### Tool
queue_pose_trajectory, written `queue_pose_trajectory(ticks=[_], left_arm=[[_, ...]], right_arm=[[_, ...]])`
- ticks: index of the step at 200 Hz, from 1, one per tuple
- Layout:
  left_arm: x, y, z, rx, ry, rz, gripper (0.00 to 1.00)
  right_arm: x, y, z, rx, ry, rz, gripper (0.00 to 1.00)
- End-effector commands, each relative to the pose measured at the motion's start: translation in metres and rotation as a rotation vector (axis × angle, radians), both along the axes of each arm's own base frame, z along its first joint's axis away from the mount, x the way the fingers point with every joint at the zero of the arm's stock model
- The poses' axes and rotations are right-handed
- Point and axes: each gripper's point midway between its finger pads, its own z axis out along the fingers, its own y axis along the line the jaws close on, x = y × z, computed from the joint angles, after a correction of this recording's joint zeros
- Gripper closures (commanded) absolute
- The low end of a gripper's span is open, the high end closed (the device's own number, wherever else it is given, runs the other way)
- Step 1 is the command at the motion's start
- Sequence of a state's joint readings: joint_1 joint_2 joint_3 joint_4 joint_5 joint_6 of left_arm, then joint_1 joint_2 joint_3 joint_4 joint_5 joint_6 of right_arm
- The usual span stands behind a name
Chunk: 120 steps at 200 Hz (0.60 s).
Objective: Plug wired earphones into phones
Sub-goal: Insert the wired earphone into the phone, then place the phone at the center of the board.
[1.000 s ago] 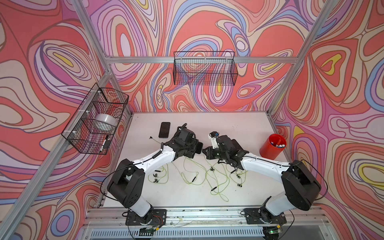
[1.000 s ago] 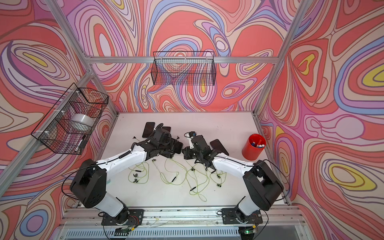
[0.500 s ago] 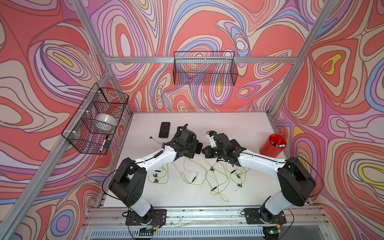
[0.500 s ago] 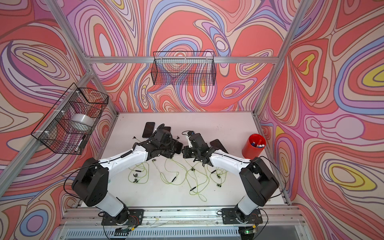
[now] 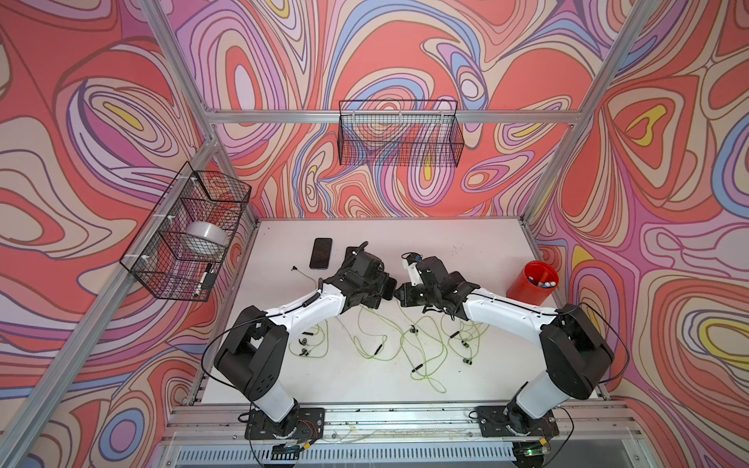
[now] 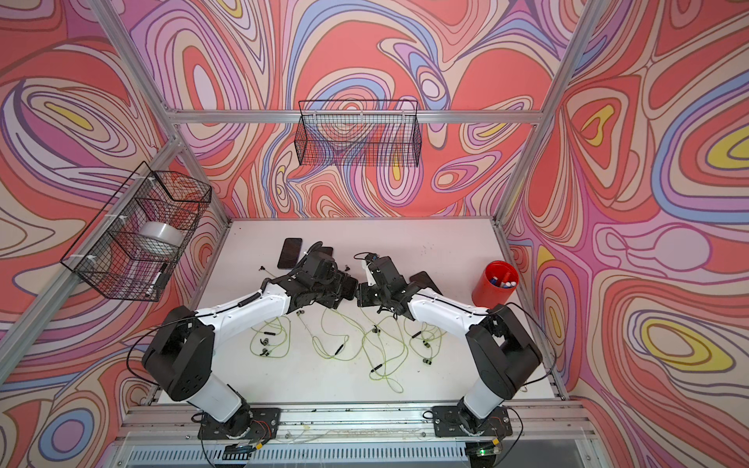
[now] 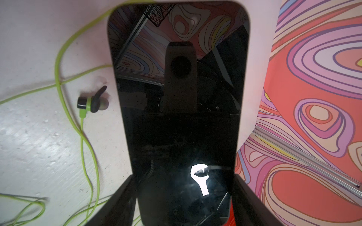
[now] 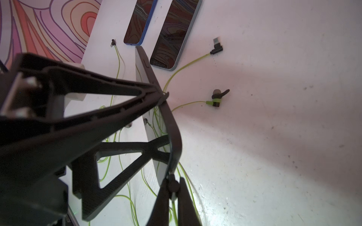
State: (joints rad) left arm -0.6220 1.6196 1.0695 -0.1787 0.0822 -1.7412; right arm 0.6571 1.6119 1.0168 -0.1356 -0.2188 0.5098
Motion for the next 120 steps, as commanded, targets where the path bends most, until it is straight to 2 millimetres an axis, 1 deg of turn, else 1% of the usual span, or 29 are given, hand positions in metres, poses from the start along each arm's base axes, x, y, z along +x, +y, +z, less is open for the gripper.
queue_pose_trajectory(ticks=[1, 14, 24, 28, 32, 35, 38, 46, 67, 81, 95, 115, 120], left_arm=[[-0.022, -0.045, 0.022, -0.067, -0.01, -0.207, 1.0], [-0.016, -0.041, 0.017, -0.013, -0.012, -0.209, 1.0], [-0.01, -0.04, 0.016, 0.019, -0.022, -0.215, 1.0], [-0.012, -0.037, 0.011, 0.047, -0.004, -0.218, 1.0], [-0.01, -0.036, 0.01, 0.061, -0.003, -0.219, 1.0], [-0.009, -0.036, 0.009, 0.068, -0.004, -0.223, 1.0], [-0.007, -0.036, 0.009, 0.076, -0.007, -0.228, 1.0], [-0.004, -0.037, 0.007, 0.103, -0.01, -0.241, 1.0], [0.009, -0.042, 0.003, 0.185, -0.034, -0.303, 1.0], [0.019, -0.047, 0.0, 0.255, -0.059, -0.377, 1.0], [0.028, -0.058, -0.004, 0.314, -0.093, -0.483, 1.0], [0.037, -0.077, -0.01, 0.401, -0.133, -0.663, 1.0], [0.039, -0.081, -0.009, 0.426, -0.147, -0.697, 1.0]], right_arm=[[0.012, 0.0, 0.042, 0.083, -0.121, 0.009, 0.82], [0.009, -0.015, 0.042, 0.073, -0.104, -0.012, 0.69], [0.007, -0.028, 0.041, 0.058, -0.094, -0.036, 0.62], [0.006, -0.033, 0.041, 0.052, -0.088, -0.044, 0.59], [0.006, -0.038, 0.042, 0.051, -0.086, -0.052, 0.57], [0.005, -0.041, 0.042, 0.05, -0.083, -0.057, 0.55], [0.004, -0.044, 0.041, 0.047, -0.079, -0.061, 0.51], [0.004, -0.053, 0.042, 0.04, -0.076, -0.078, 0.46], [0.002, -0.073, 0.042, 0.023, -0.071, -0.122, 0.44], [0.0, -0.087, 0.041, 0.02, -0.07, -0.152, 0.44], [-0.003, -0.097, 0.039, 0.016, -0.07, -0.173, 0.45], [-0.008, -0.104, 0.033, 0.004, -0.063, -0.186, 0.46], [-0.01, -0.106, 0.03, 0.0, -0.058, -0.189, 0.46]])
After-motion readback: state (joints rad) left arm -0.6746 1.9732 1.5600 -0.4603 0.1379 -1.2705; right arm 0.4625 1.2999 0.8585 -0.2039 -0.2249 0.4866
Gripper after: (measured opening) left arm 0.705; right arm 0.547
